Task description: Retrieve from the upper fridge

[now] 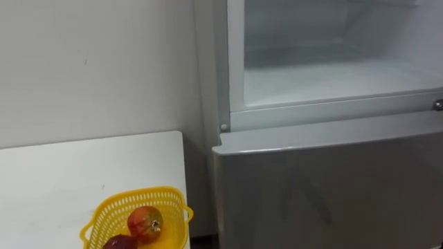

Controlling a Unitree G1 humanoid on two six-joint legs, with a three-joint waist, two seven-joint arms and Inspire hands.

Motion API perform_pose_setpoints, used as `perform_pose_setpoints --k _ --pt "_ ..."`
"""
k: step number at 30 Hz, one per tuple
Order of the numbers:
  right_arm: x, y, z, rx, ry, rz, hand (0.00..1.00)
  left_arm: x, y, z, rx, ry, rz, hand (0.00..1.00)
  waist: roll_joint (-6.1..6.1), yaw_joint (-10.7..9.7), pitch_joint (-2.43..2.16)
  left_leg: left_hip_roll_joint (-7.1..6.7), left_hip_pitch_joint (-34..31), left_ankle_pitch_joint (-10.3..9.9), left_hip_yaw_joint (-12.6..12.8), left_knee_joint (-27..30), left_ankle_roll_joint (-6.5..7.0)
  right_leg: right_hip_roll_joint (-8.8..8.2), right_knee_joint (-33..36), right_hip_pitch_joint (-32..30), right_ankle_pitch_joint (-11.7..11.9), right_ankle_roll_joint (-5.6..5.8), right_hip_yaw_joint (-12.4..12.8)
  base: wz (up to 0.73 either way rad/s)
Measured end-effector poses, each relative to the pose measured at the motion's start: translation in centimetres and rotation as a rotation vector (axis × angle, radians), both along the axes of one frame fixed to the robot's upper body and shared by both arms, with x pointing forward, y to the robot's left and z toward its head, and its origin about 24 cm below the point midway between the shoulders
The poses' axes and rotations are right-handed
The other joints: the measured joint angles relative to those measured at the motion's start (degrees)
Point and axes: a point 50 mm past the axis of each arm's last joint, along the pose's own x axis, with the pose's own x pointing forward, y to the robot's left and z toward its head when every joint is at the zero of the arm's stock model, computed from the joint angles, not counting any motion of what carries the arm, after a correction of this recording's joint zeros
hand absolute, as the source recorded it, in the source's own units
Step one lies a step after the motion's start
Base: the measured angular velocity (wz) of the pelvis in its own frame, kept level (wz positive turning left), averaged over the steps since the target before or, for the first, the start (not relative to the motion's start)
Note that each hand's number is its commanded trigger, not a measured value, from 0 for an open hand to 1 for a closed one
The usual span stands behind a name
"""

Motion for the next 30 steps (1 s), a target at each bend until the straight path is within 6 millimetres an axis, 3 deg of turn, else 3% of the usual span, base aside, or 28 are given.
perform_pose_setpoints --k 6,9,25,30 --pt "-4.9 -0.8 -3.0 0.105 0.249 -0.108 0.0 -0.7 0.2 0.0 0.005 0.012 0.022 0.0 -0.28 0.2 0.16 -0.08 0.1 0.0 0.0 0.0 0.0 -0.07 -0.7 0.6 -0.1 0.18 0.0 0.04" --pt "-6.1 -0.6 -3.7 0.163 0.328 -0.127 0.0 -0.8 0.3 0.0 0.0 0.012 0.037 0.0 -0.71 0.5 0.33 -0.1 0.1 0.0 0.0 0.0 0.0 -0.08 -0.6 0.4 -0.1 0.19 0.1 0.0" --pt "-6.4 -0.1 -4.8 0.325 0.458 -0.193 0.0 -1.7 0.9 -0.1 -0.002 0.073 0.088 0.0 -1.36 0.3 0.46 -0.21 0.0 0.0 -1.1 0.4 0.01 -0.22 -0.9 0.9 -0.1 0.2 -0.9 0.02" --pt "-7.6 -0.1 -5.0 0.403 0.462 -0.365 0.0 -2.3 1.0 -0.1 -0.001 0.114 0.1 0.0 -1.22 0.1 0.46 -0.22 0.1 0.0 -1.3 0.5 0.01 -0.22 -0.7 1.5 -0.1 0.2 -1.1 0.02"
